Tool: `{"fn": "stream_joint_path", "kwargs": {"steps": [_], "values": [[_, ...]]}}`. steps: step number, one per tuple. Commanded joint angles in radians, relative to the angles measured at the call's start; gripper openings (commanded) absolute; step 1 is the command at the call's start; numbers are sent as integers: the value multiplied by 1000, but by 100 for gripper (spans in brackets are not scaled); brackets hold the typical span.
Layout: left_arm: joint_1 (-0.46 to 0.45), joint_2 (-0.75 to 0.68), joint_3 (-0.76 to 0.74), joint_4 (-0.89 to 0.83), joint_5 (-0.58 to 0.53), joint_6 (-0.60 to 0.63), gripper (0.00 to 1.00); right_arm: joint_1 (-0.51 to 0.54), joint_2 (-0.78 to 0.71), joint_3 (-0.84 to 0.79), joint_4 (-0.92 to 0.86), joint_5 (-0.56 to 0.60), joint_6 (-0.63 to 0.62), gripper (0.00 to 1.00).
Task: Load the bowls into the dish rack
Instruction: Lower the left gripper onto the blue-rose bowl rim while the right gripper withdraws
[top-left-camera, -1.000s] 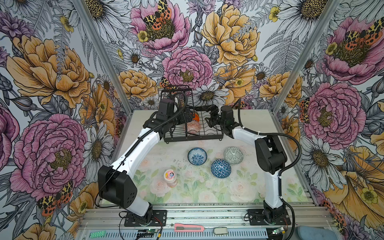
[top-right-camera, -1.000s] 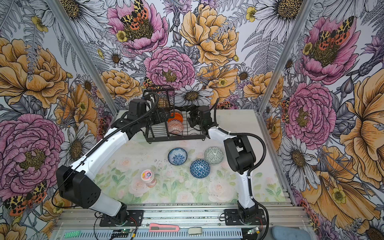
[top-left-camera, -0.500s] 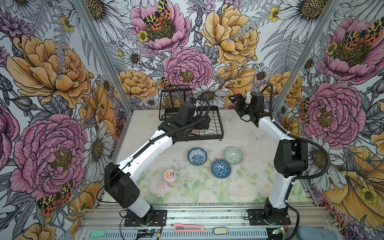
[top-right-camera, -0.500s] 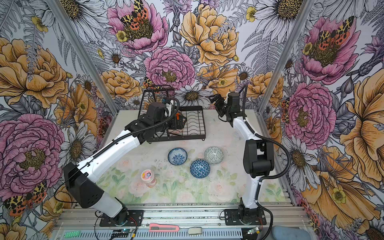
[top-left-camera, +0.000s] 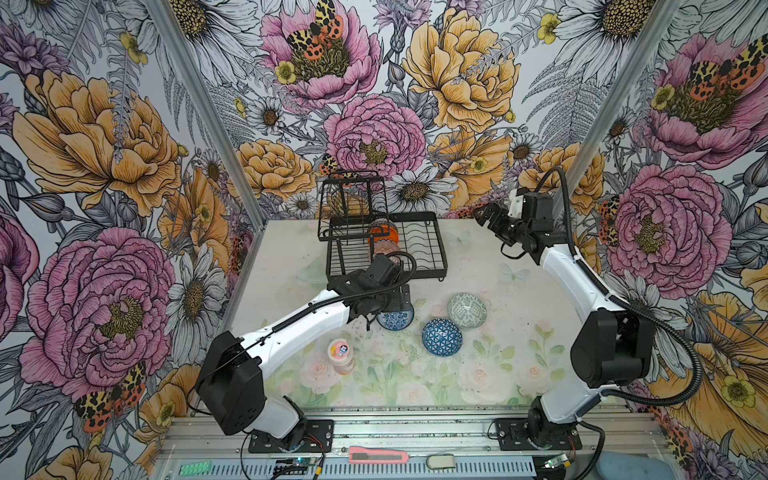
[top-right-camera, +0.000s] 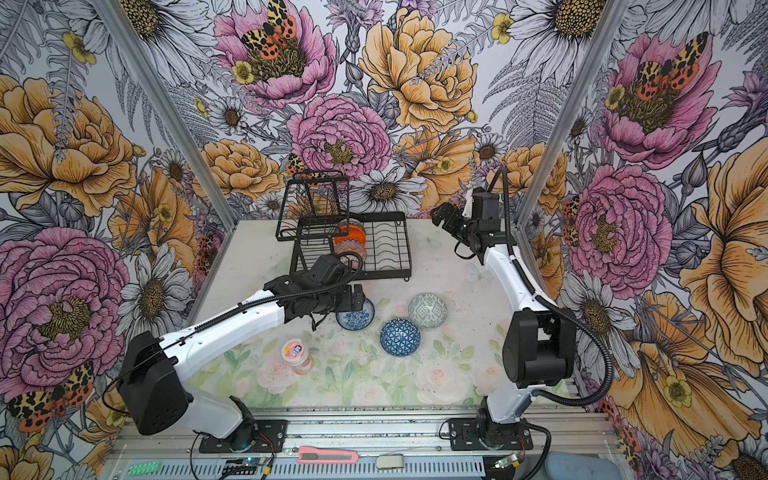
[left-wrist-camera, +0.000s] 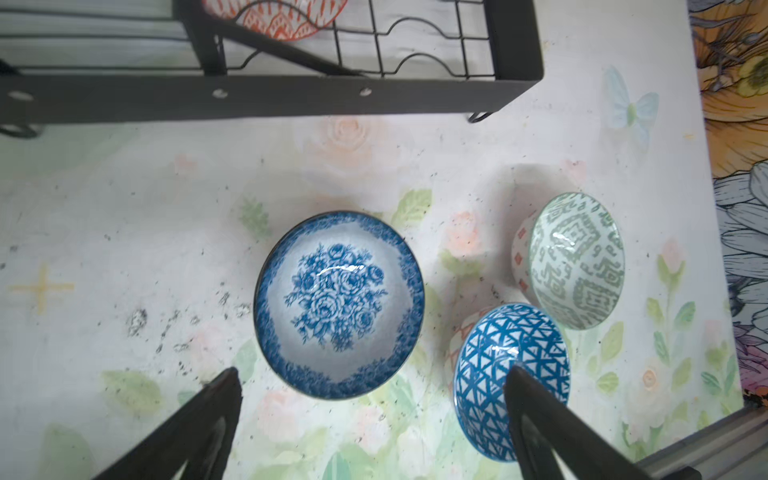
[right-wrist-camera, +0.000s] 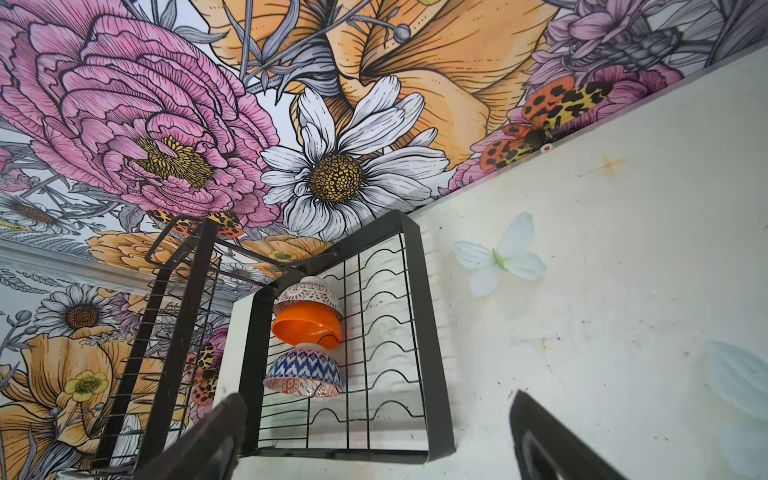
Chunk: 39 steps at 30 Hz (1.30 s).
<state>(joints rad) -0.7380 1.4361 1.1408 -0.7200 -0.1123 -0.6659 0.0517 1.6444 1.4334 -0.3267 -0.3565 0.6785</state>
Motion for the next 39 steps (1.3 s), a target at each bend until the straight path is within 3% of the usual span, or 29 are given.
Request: {"fn": "stream_joint_path", "kwargs": {"steps": [1, 8, 14, 21, 25, 33, 39], "values": [[28, -62, -74, -13, 23, -119, 99, 41, -37, -51, -34, 23, -56, 99], [40, -41, -135, -1, 97, -101, 99, 161, -55, -125, -38, 19, -67, 99], [70, 54, -109, 16, 158, -87, 97, 174, -46, -147, -36, 1, -33, 99], [112, 149, -72, 19, 177, -88, 78, 174, -30, -109, -36, -4, -17, 99], [120, 211, -21, 16, 190, -51, 59, 173, -18, -91, -35, -12, -4, 99], [130, 249, -26, 16, 186, -63, 44, 164, -31, -97, -35, -4, -8, 99], [138, 274, -20, 17, 181, -63, 25, 161, -32, -103, -35, 2, 1, 99]]}}
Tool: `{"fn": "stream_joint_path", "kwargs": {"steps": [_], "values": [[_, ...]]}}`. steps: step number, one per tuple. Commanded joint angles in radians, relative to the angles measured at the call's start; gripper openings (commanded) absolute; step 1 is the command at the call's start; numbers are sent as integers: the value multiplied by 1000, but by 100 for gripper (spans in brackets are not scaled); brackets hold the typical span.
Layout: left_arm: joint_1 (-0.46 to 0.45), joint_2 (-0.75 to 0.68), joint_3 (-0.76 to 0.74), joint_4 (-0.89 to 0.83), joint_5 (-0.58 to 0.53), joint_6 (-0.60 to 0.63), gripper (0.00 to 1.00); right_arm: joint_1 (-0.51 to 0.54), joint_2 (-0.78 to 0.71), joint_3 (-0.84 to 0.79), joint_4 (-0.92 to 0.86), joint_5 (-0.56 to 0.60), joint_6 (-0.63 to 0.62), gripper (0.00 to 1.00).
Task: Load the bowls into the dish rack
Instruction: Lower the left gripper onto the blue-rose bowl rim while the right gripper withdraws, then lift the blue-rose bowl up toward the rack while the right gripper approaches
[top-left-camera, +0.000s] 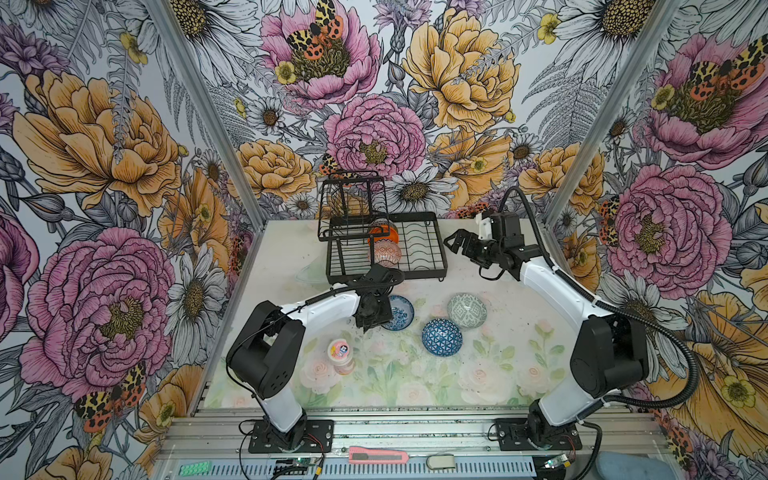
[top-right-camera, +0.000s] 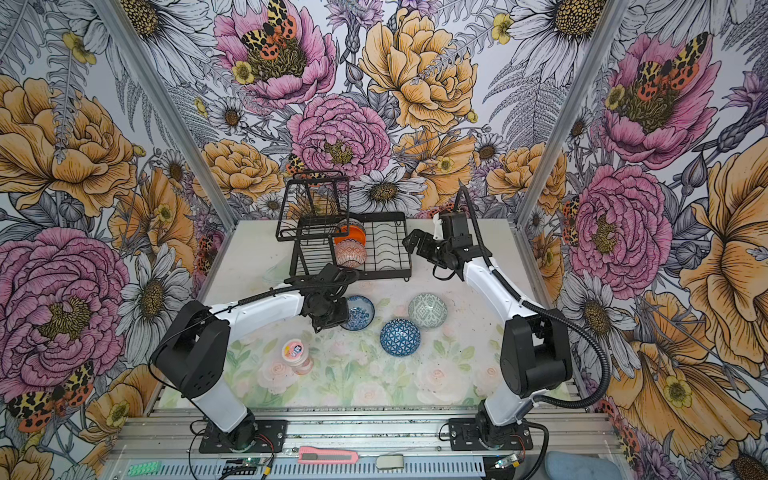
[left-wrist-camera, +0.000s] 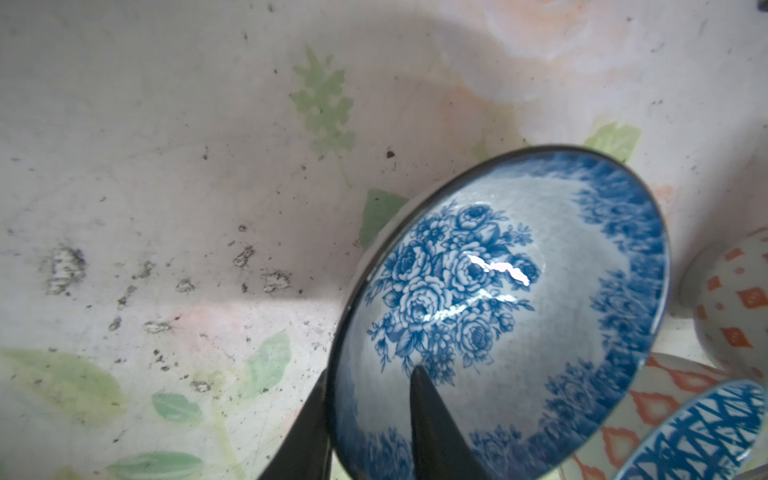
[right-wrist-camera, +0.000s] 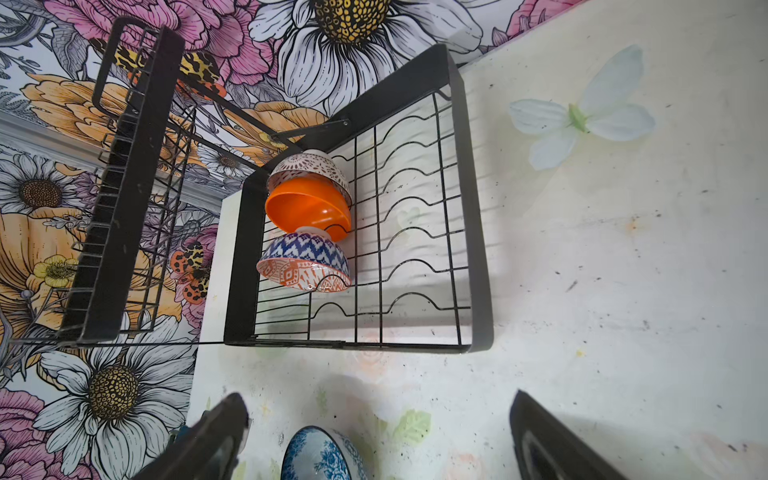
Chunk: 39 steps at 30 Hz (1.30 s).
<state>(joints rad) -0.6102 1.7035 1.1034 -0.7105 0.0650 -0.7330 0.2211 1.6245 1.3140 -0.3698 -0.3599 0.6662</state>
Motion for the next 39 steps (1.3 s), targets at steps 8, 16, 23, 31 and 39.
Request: {"fn": "stream_joint_path", "kwargs": {"steps": [8, 16, 23, 31, 39], "values": [[0, -33, 38, 5, -53, -7, 3, -8, -16, 12, 7, 3, 27, 99], [-26, -87, 113, 5, -145, 16, 0, -25, 0, 31, 9, -7, 88, 99], [-81, -105, 245, 7, -342, 34, 0, -82, -8, 60, -1, -6, 240, 99], [-147, -59, 358, 156, -496, 95, 0, -108, -19, 152, -3, -23, 327, 99], [-161, -10, 373, 489, -579, 207, 0, -129, -22, 257, -2, -11, 453, 99]]}}
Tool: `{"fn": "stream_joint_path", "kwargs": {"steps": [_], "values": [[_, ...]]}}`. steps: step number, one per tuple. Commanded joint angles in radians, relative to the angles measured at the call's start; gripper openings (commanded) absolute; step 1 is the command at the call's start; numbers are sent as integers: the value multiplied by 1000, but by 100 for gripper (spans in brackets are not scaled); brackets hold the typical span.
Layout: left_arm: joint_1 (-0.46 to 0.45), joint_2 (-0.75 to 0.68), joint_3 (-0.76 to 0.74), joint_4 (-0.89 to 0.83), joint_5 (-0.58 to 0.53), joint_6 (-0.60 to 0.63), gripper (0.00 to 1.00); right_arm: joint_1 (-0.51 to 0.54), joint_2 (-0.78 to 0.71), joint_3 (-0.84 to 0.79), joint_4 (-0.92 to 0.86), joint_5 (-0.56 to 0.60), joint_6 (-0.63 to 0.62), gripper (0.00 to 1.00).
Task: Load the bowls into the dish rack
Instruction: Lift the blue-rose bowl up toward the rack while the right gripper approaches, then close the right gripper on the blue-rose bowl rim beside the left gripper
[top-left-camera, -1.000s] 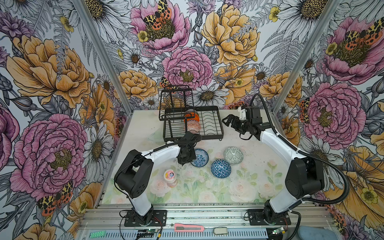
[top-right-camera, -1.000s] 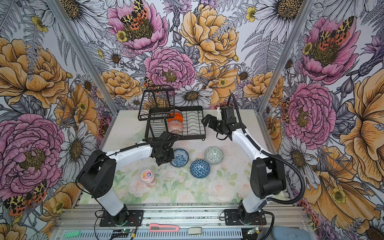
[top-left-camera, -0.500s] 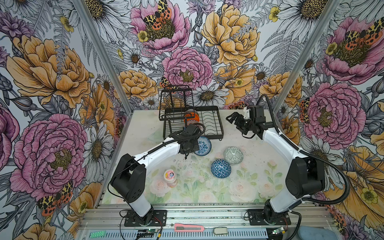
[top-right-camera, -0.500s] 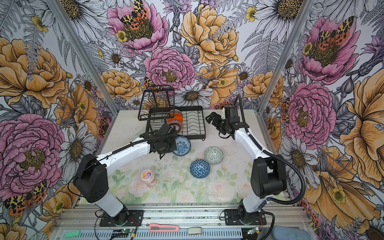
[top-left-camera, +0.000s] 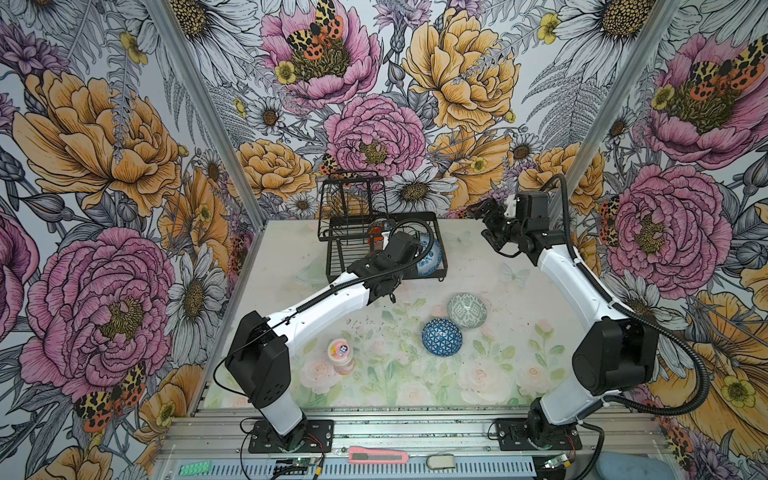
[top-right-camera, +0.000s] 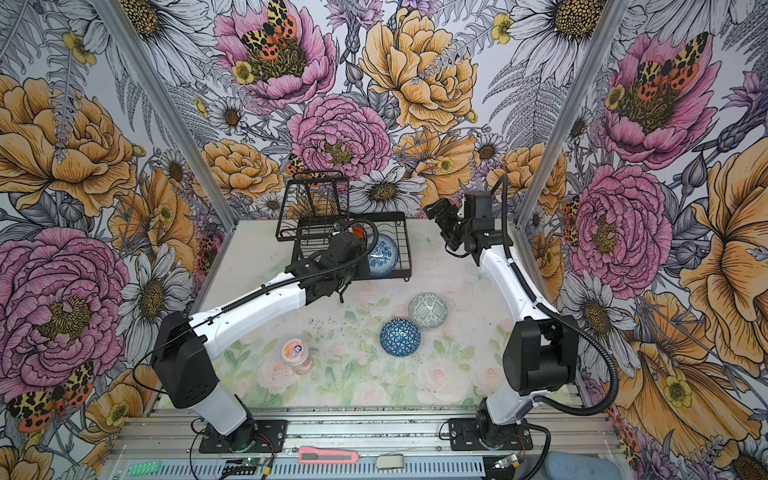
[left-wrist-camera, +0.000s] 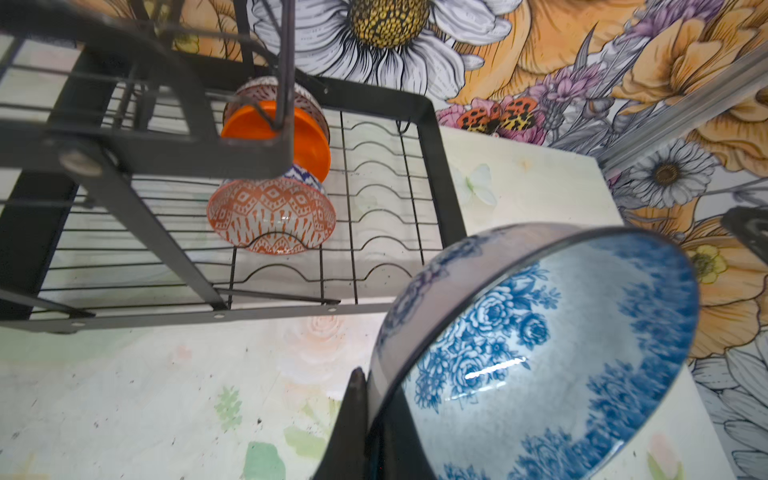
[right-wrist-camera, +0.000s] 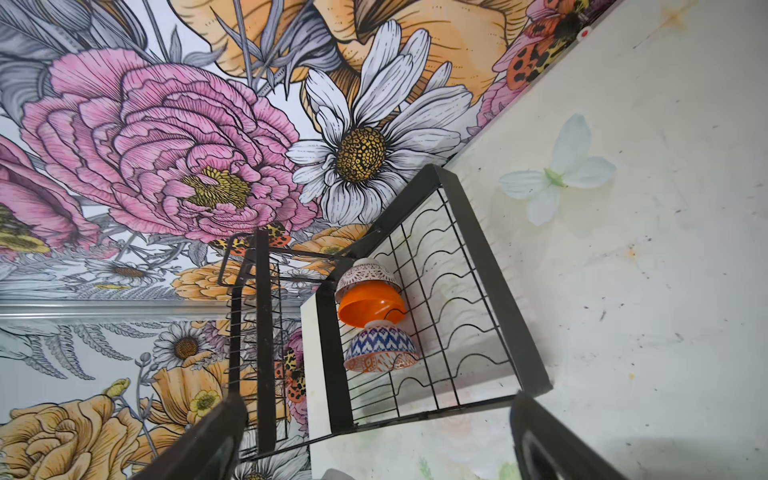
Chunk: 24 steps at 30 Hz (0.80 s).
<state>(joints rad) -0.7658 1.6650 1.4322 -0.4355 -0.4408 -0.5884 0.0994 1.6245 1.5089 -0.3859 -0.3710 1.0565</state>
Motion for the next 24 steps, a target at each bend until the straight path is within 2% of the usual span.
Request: {"fn": "stream_joint_path", "kwargs": {"steps": [1, 8, 17, 24], "values": [[-4, 41, 54, 246, -78, 80, 0, -7, -18, 81, 15, 0, 83, 99], [5, 146, 169, 376, -97, 158, 0, -6, -6, 190, 16, 5, 226, 99], [15, 313, 240, 694, -100, 317, 0, 4, 5, 273, 16, -15, 384, 99], [39, 403, 331, 798, -81, 339, 0, 46, 45, 330, 18, -34, 477, 99]]}}
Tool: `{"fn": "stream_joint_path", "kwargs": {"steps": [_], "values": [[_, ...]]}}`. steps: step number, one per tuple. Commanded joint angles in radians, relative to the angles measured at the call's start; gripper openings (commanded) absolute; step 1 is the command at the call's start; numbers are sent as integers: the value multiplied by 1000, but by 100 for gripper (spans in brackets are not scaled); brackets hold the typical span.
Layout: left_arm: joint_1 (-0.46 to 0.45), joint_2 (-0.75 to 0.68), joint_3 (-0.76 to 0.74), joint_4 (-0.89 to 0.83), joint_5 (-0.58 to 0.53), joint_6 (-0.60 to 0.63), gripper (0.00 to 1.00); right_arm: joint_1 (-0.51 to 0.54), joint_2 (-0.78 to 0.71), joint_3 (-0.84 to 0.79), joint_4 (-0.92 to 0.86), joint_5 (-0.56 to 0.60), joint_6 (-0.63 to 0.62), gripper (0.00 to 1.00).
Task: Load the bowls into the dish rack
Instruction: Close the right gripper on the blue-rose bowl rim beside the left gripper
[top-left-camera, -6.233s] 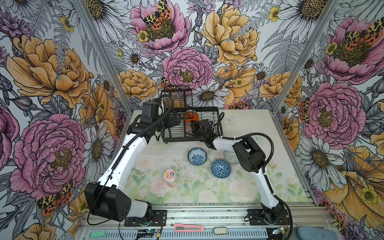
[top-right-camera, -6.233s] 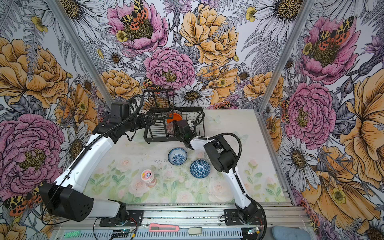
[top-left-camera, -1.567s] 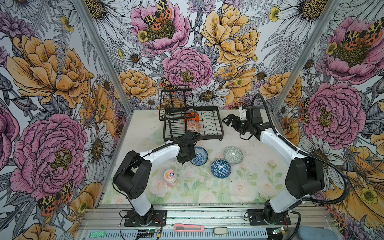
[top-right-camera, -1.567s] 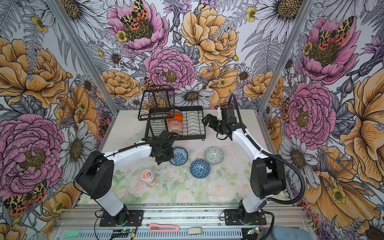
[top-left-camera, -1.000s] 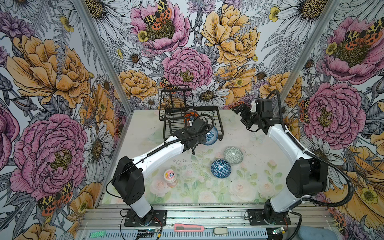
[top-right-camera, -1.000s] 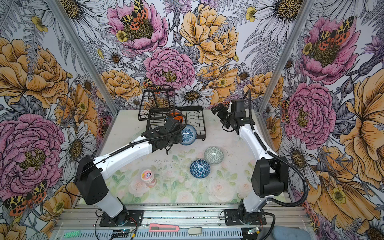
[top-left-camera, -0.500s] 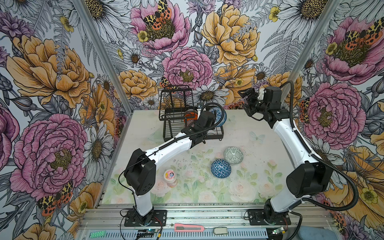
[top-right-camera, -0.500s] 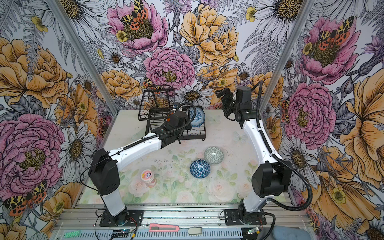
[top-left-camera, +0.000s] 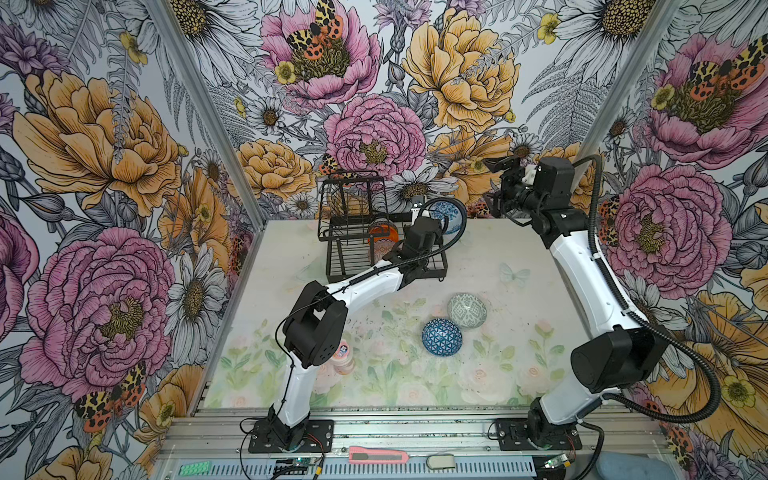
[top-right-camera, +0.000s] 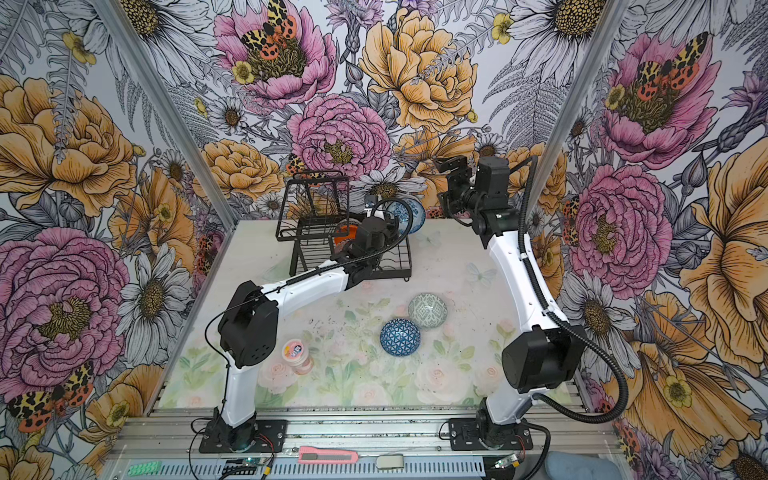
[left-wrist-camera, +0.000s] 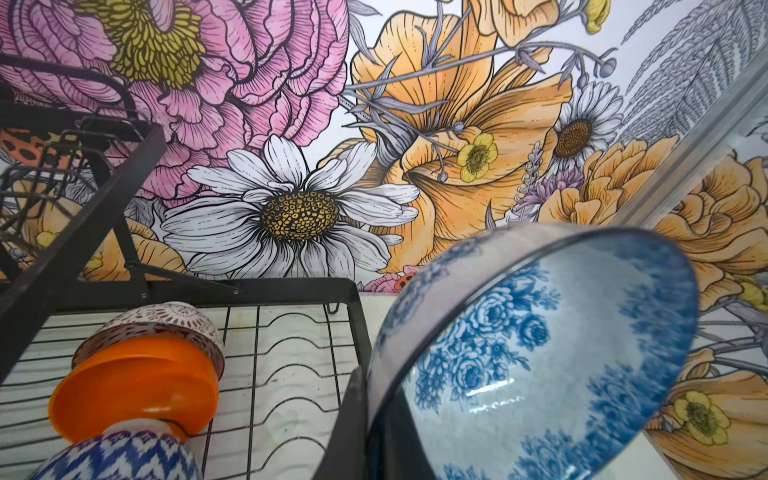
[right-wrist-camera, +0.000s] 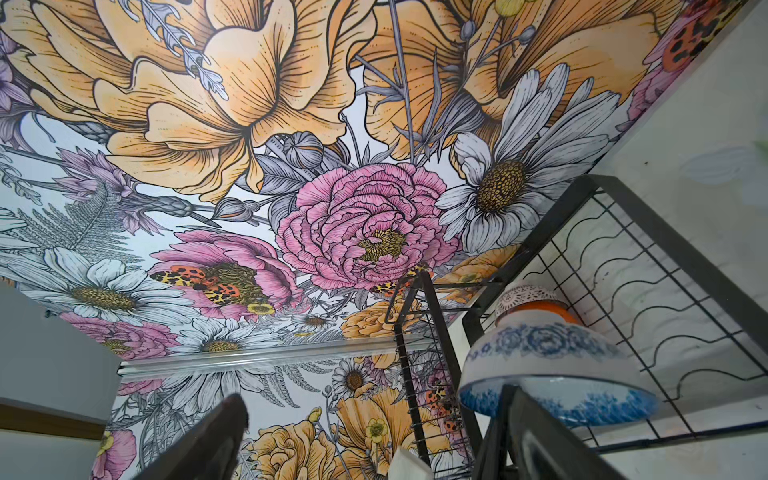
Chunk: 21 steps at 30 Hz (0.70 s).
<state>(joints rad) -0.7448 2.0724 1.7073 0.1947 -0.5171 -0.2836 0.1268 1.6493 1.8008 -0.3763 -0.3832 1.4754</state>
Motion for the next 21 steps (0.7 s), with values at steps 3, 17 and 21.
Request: {"fn": "stream_joint_path", "kwargs": {"steps": [3, 17, 21], "values": [[19, 18, 64, 228, 3, 63, 0, 37, 39, 54, 10, -31, 86, 99], [18, 28, 12, 411, 17, 137, 0, 92, 166, 158, 31, -44, 167, 92], [14, 29, -3, 447, 2, 132, 0, 93, 187, 173, 37, -27, 195, 81]]}}
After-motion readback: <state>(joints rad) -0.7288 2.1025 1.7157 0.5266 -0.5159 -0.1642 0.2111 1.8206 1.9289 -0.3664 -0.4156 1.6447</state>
